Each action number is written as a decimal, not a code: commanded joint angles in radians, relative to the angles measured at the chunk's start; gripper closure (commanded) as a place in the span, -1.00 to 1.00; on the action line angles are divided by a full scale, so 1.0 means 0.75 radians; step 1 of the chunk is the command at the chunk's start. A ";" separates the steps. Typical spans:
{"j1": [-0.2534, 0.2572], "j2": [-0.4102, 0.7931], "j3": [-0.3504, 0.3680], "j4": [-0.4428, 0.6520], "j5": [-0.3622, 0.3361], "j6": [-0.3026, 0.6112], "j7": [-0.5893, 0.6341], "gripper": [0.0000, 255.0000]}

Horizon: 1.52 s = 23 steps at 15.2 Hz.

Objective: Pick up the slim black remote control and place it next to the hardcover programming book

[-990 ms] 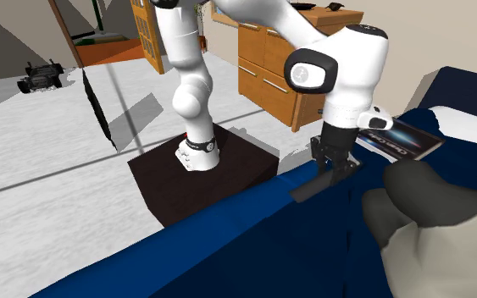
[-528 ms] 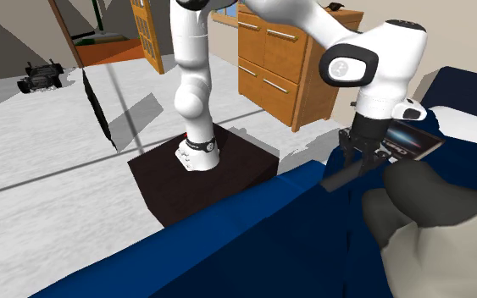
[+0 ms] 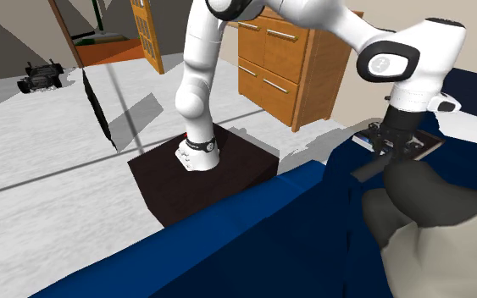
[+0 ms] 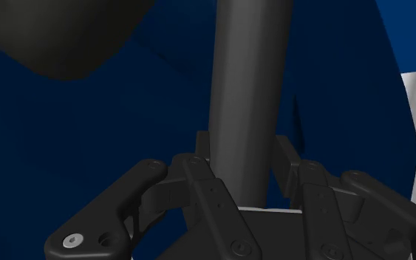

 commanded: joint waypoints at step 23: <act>-0.019 0.489 0.114 0.468 0.149 -0.006 0.101 1.00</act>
